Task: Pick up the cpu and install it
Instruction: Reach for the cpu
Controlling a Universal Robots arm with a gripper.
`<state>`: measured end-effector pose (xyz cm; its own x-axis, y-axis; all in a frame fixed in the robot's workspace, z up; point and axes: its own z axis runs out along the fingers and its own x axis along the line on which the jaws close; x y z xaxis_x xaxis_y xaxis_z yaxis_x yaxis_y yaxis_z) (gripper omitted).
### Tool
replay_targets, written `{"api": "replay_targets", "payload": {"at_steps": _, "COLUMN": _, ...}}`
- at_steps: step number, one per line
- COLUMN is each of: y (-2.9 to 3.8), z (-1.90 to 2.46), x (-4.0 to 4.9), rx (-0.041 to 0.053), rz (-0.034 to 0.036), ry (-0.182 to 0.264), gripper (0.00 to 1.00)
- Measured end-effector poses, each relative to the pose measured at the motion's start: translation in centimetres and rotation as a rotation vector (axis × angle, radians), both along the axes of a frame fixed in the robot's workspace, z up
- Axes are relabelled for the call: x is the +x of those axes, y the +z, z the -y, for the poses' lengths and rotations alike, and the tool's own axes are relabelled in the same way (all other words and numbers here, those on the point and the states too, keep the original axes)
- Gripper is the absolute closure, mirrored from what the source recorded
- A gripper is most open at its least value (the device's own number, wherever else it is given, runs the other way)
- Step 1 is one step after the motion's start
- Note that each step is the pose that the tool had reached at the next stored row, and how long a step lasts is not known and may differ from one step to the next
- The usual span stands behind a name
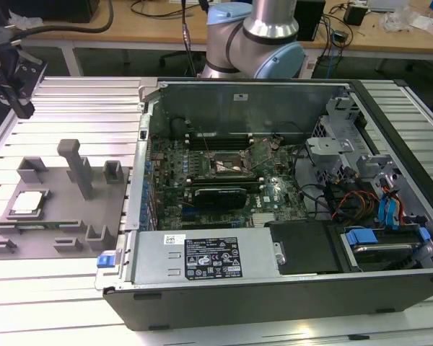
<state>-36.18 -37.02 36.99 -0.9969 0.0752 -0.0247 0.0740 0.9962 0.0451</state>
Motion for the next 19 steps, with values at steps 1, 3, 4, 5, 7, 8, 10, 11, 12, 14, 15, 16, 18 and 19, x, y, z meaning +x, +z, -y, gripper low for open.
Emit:
{"api": "replay_targets", "payload": {"at_steps": 1, "y": -0.02, "z": 0.00, "x": -0.15, "rx": 0.0000, "rz": 0.0000, "ry": 0.000, "gripper": 0.89}}
{"api": "replay_targets", "payload": {"at_steps": 3, "y": -0.08, "z": 0.00, "x": -0.48, "rx": 0.0000, "rz": 0.0001, "ry": 0.000, "gripper": 0.89}}
{"api": "replay_targets", "payload": {"at_steps": 4, "y": -0.11, "z": 0.00, "x": -0.65, "rx": 0.0000, "rz": 0.0000, "ry": 0.000, "gripper": 0.89}}
{"api": "replay_targets", "payload": {"at_steps": 5, "y": -0.16, "z": 0.00, "x": -0.85, "rx": 0.0000, "rz": 0.0000, "ry": 0.000, "gripper": 0.89}}
{"api": "replay_targets", "payload": {"at_steps": 7, "y": -0.28, "z": 0.00, "x": -1.16, "rx": 0.0000, "rz": 0.0000, "ry": 0.000, "gripper": 0.89}}
{"api": "replay_targets", "payload": {"at_steps": 8, "y": -0.36, "z": 0.00, "x": -1.25, "rx": 0.0001, "rz": 0.0002, "ry": 0.000, "gripper": 0.89}}
{"api": "replay_targets", "payload": {"at_steps": 10, "y": -0.53, "z": 0.06, "x": -1.40, "rx": 0.0001, "rz": 0.0002, "ry": 0.000, "gripper": 0.89}}
{"api": "replay_targets", "payload": {"at_steps": 11, "y": -0.62, "z": 0.14, "x": -1.46, "rx": 0.0000, "rz": 0.0000, "ry": 0.000, "gripper": 0.89}}
{"api": "replay_targets", "payload": {"at_steps": 12, "y": -0.70, "z": 0.23, "x": -1.50, "rx": 0.0000, "rz": -0.0002, "ry": 0.000, "gripper": 0.89}}
{"api": "replay_targets", "payload": {"at_steps": 14, "y": -0.98, "z": 0.60, "x": -1.57, "rx": 0.0000, "rz": 0.0001, "ry": 0.000, "gripper": 0.89}}
{"api": "replay_targets", "payload": {"at_steps": 15, "y": -1.10, "z": 0.76, "x": -1.59, "rx": 0.0000, "rz": 0.0000, "ry": 0.000, "gripper": 0.89}}
{"api": "replay_targets", "payload": {"at_steps": 16, "y": -1.21, "z": 0.88, "x": -1.59, "rx": 0.0000, "rz": 0.0000, "ry": 0.000, "gripper": 0.89}}
{"api": "replay_targets", "payload": {"at_steps": 18, "y": -1.60, "z": 1.22, "x": -1.61, "rx": 0.0000, "rz": 0.0000, "ry": 0.000, "gripper": 0.89}}
{"api": "replay_targets", "payload": {"at_steps": 19, "y": -1.75, "z": 1.30, "x": -1.62, "rx": 0.0000, "rz": 0.0000, "ry": 0.000, "gripper": 0.89}}
